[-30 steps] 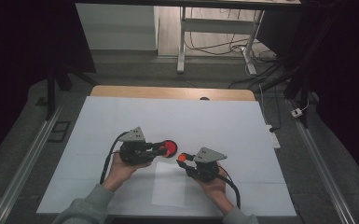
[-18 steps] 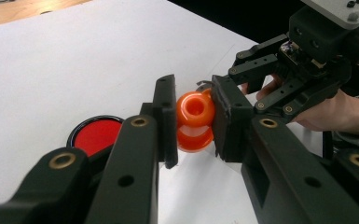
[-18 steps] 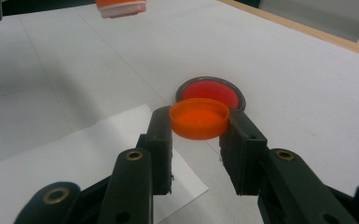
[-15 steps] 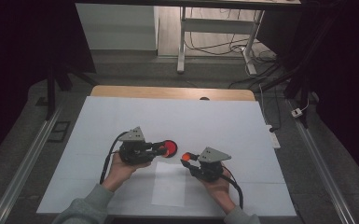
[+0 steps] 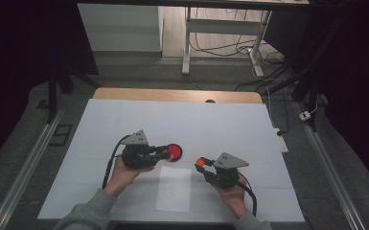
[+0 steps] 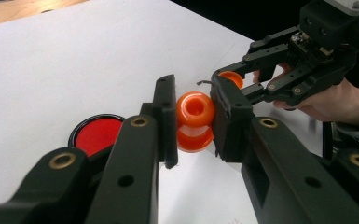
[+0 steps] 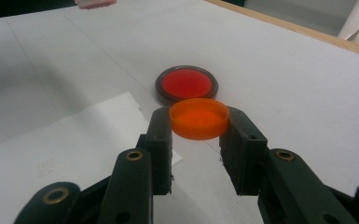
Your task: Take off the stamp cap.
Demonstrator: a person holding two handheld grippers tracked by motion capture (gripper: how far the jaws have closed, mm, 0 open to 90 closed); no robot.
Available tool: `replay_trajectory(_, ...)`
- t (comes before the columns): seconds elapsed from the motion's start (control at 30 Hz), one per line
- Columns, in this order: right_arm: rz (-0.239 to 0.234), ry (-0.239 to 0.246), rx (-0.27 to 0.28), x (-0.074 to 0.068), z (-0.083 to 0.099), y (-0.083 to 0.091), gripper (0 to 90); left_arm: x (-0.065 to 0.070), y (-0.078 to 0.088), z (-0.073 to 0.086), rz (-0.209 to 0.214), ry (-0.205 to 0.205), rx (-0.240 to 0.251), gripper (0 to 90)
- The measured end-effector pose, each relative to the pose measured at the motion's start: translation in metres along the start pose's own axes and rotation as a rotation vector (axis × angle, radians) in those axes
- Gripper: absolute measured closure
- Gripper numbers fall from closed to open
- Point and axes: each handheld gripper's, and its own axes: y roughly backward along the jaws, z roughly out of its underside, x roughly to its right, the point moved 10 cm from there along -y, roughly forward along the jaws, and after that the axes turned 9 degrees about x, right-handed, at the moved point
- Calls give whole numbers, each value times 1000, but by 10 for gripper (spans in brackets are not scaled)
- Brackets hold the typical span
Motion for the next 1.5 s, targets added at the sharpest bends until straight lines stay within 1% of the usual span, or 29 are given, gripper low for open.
replay_trajectory(0.23, 30, -3, -7, 9, 4, 16, 644, -1, 0, 0, -2, 3, -2, 727)
replay_trajectory(0.33, 48, -21, 1, 13, 5, 24, 644, -1, 0, 0, -3, 5, -1, 727)
replay_trajectory(0.47, 71, -16, 5, 17, 6, 33, 644, -1, 0, 0, -4, 5, 0, 727)
replay_trajectory(0.6, 95, -21, -8, 23, 11, 43, 644, -2, 0, 0, -5, 5, -1, 727)
replay_trajectory(0.67, 98, -25, -15, 26, 14, 47, 644, -2, 0, 0, -7, 5, -1, 727)
replay_trajectory(0.73, 107, -20, -22, 28, 16, 50, 643, -2, 0, 0, -10, 5, -2, 727)
replay_trajectory(0.83, 109, -25, -19, 31, 17, 52, 643, -2, 0, 1, -11, 5, -3, 727)
replay_trajectory(1.07, 107, -19, -17, 31, 16, 50, 643, -2, 0, 1, -11, 5, -5, 726)
replay_trajectory(1.27, 103, -34, -7, 33, 15, 49, 642, -3, 2, -1, -6, 9, 7, 726)
replay_trajectory(1.5, 109, -37, -8, 34, 17, 50, 642, -6, 4, -3, -9, 14, 19, 726)
